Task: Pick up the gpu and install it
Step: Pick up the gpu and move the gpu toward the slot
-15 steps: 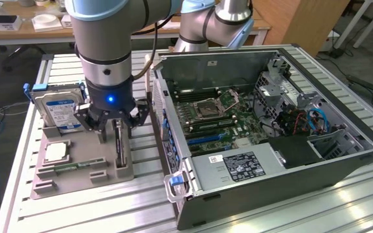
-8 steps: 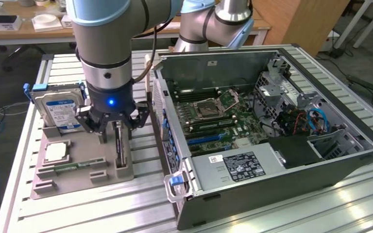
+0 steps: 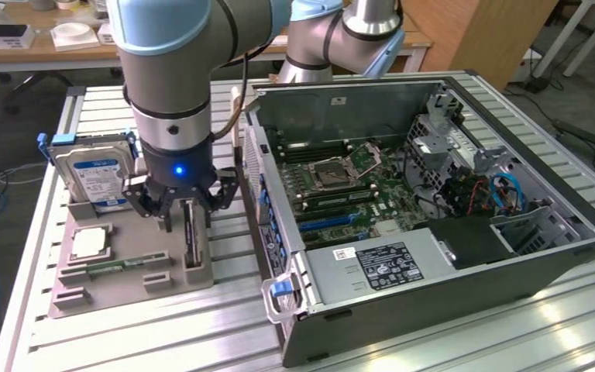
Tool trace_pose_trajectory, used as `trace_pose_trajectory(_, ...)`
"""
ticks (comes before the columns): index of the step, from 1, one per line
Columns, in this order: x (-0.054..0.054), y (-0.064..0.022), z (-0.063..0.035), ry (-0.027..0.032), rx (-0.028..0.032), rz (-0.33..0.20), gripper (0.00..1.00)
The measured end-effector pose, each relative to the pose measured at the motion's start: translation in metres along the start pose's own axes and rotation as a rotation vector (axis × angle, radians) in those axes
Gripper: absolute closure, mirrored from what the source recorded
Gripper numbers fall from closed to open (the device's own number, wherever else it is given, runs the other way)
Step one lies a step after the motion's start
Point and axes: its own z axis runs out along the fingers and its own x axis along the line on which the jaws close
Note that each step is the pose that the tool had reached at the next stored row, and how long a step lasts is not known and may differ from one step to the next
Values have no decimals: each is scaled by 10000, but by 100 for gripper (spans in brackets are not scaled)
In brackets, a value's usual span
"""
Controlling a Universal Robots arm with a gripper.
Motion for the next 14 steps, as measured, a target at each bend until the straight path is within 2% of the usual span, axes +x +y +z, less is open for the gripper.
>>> trace_pose_trajectory(6,-3,-3,71,0,0,0,41)
trace_pose_trajectory(14,-3,7,74,-2,-1,1,41)
